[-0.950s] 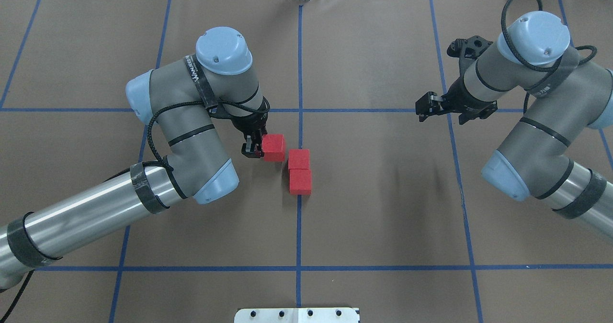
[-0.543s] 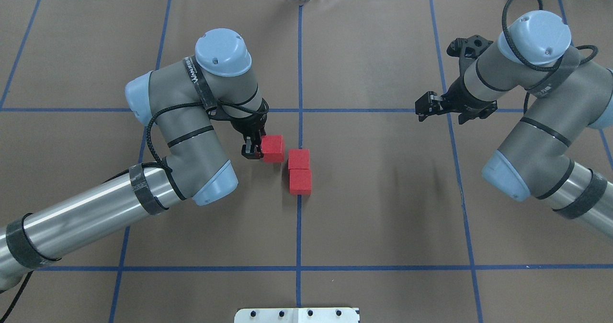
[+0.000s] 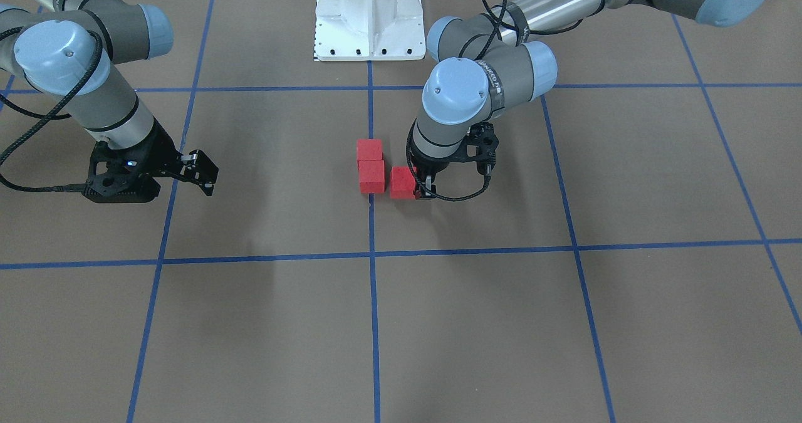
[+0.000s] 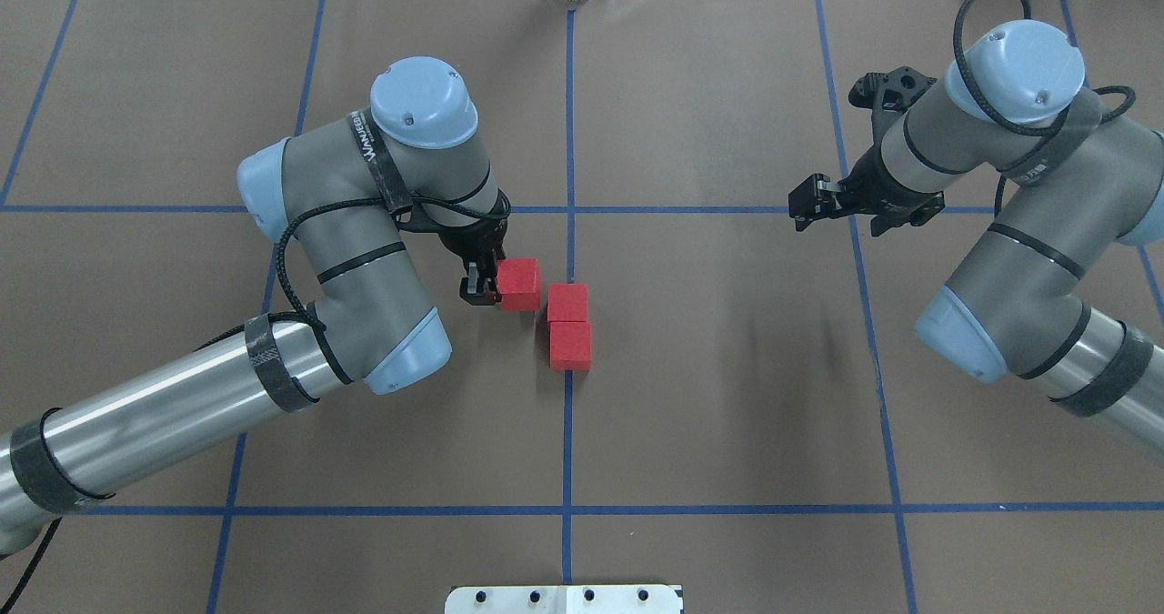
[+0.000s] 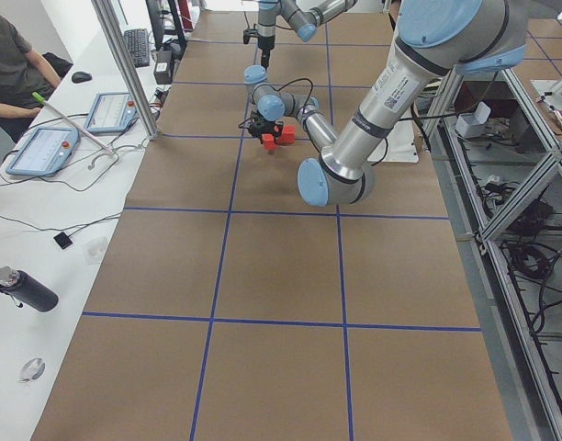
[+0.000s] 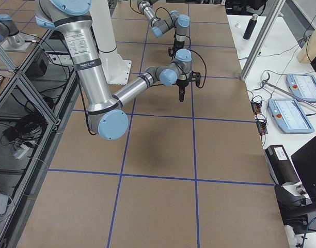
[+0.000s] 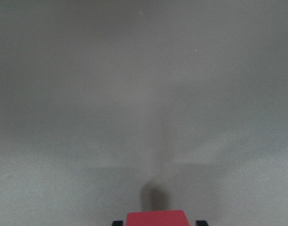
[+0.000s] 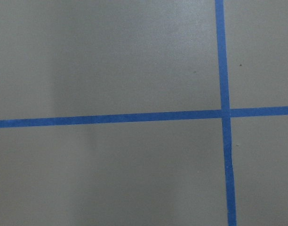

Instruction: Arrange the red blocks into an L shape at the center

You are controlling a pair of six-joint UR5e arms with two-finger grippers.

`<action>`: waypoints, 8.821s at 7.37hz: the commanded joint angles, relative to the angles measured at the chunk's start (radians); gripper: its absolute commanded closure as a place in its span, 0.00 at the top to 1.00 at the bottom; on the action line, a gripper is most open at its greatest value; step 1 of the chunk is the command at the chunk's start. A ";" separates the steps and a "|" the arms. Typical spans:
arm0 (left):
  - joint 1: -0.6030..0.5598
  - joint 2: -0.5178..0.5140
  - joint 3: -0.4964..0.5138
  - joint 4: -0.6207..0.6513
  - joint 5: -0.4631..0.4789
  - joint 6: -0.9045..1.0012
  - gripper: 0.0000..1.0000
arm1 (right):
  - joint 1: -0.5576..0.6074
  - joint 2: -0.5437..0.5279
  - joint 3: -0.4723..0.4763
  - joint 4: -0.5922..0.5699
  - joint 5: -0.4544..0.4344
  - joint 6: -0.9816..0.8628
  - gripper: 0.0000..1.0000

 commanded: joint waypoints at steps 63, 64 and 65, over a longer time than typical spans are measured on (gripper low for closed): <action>0.088 0.115 -0.149 0.018 0.060 0.157 1.00 | 0.000 0.001 -0.002 0.000 0.000 -0.002 1.00; 0.068 0.117 -0.170 0.037 0.060 0.177 1.00 | 0.000 0.001 -0.002 0.000 0.000 -0.002 1.00; 0.042 0.126 -0.225 0.043 0.060 0.248 1.00 | 0.009 0.001 0.003 0.000 0.002 -0.002 1.00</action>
